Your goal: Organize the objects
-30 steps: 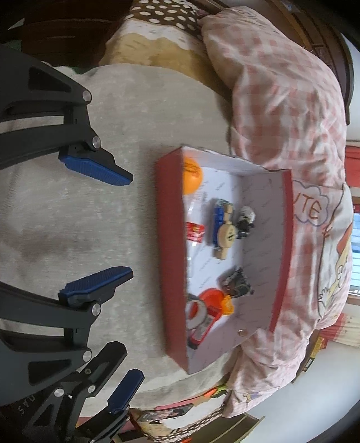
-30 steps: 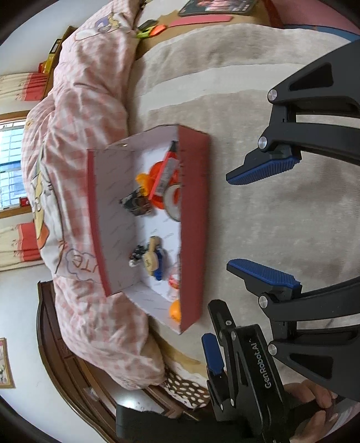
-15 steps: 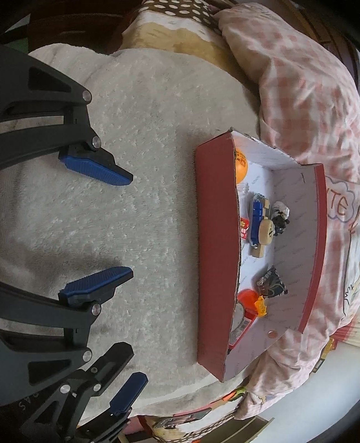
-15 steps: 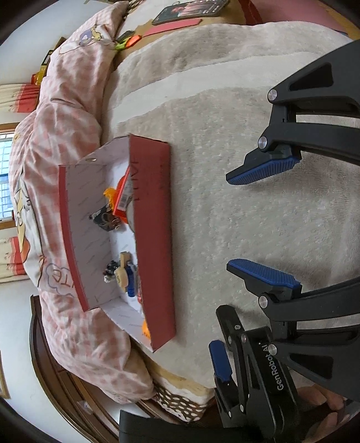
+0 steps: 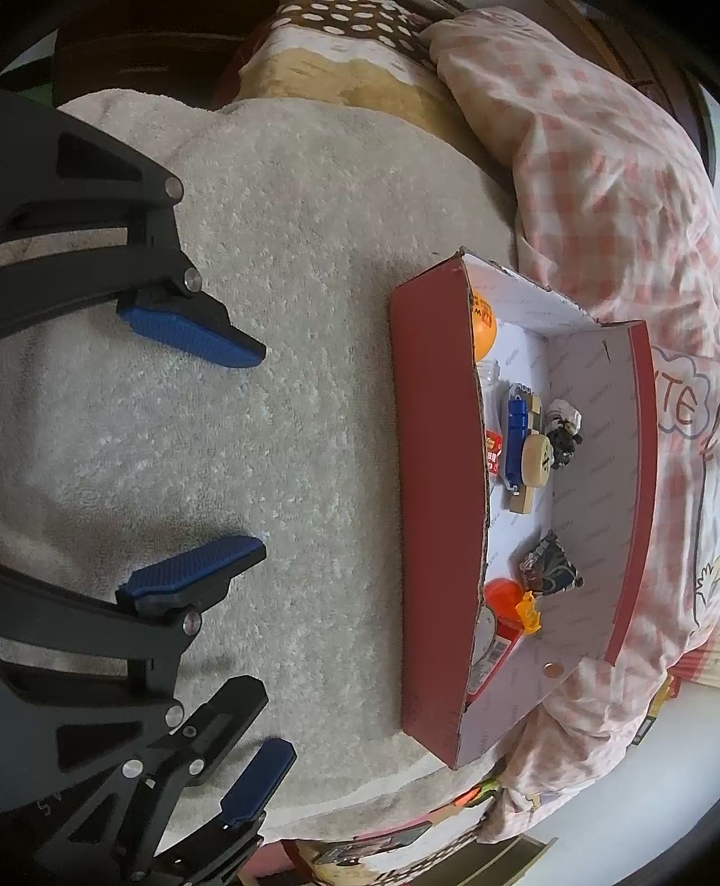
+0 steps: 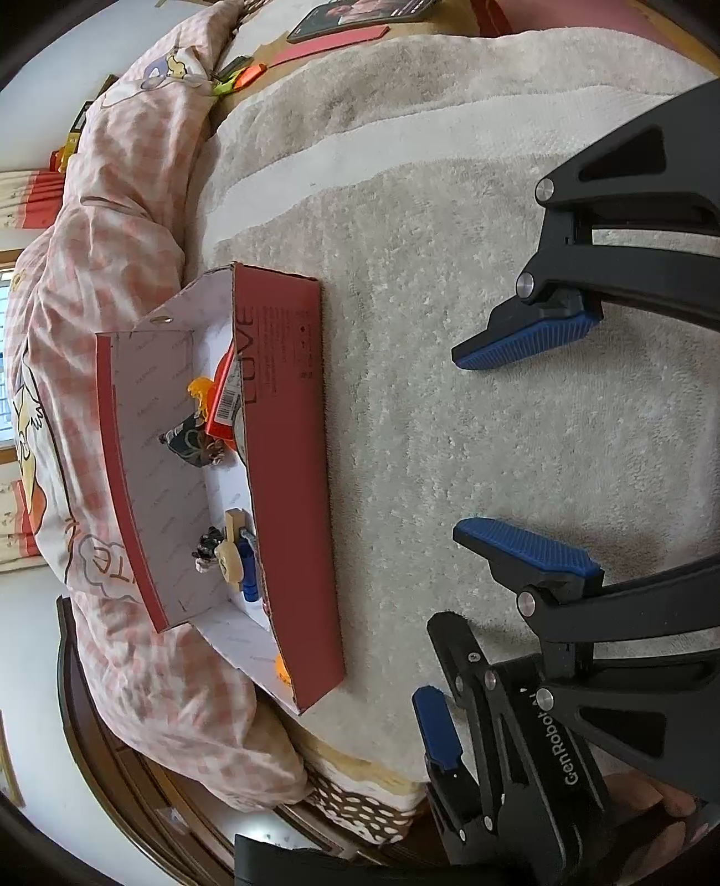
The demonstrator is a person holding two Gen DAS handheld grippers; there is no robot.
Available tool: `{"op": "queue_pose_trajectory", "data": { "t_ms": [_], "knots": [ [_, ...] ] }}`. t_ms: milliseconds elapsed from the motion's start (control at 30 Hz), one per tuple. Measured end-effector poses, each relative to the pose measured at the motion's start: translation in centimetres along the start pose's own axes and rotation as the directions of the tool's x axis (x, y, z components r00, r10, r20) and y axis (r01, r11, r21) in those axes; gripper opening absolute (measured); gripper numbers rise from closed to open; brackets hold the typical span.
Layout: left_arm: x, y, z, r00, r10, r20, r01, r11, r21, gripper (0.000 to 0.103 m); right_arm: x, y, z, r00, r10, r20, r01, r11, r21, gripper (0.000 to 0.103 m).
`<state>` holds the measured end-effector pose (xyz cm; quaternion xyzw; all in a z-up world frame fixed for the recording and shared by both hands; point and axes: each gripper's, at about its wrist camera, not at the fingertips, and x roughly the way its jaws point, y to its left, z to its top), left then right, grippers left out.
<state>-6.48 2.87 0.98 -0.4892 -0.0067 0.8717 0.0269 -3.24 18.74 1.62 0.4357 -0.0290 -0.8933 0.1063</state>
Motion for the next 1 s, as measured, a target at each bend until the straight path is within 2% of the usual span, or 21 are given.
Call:
{"op": "queue_pose_trajectory", "data": {
  "t_ms": [1000],
  "knots": [
    [-0.04,-0.41,0.24,1.0,0.011,-0.004,-0.011,1.0,0.015,0.066,0.27,0.1,-0.11,1.0,-0.001,-0.005,0.001,1.0,-0.006,0.057]
  ]
}}
